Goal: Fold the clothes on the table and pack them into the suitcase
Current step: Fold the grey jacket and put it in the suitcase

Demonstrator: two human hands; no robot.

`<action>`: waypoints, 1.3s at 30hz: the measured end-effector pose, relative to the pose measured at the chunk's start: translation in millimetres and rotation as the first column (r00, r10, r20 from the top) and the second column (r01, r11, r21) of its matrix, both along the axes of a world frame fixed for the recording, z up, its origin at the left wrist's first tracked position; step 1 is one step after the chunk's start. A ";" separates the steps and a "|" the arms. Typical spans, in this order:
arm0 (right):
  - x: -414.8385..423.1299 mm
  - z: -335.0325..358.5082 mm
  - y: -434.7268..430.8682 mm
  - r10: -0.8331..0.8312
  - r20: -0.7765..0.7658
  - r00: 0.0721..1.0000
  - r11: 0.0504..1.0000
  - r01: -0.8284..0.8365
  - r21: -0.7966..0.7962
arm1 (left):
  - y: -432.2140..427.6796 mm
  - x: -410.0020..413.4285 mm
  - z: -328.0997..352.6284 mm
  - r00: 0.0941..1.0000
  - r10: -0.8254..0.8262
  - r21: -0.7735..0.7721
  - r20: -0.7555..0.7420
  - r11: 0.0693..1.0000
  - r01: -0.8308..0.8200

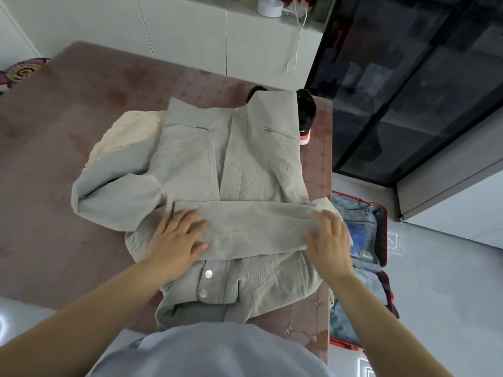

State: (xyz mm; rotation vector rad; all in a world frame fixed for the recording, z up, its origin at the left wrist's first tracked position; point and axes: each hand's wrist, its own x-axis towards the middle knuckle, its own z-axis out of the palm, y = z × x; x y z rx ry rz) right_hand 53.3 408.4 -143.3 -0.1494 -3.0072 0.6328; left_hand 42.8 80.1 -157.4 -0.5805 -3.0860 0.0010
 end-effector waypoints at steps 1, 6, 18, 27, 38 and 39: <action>2.9 -5.7 -4.0 0.092 0.083 0.992 0.994 -0.097 0.059 | -3.2 1.8 -4.7 1.000 -0.007 -0.048 0.017 0.999 0.008; -2.2 -16.4 1.4 0.086 0.442 0.893 0.958 -0.195 0.209 | -13.8 -0.8 7.6 0.995 -0.054 0.128 -0.083 0.990 0.064; 0.7 0.3 -116.6 0.413 0.534 0.737 0.862 -0.506 0.032 | -141.9 -62.1 69.8 0.599 0.658 0.468 0.457 0.395 -0.791; -20.4 67.3 -171.4 0.529 0.259 0.808 0.838 -0.450 -0.307 | -112.5 -56.4 119.8 0.839 0.544 0.623 0.007 0.654 -0.429; -60.4 111.3 -209.3 0.235 0.346 0.908 0.756 0.053 -0.652 | 23.7 21.8 98.2 0.938 -0.221 0.308 -0.267 0.903 0.300; -60.1 107.6 -209.4 0.258 0.343 0.903 0.812 -0.010 -0.583 | 25.7 25.4 89.1 0.932 -0.253 0.270 -0.259 0.908 0.321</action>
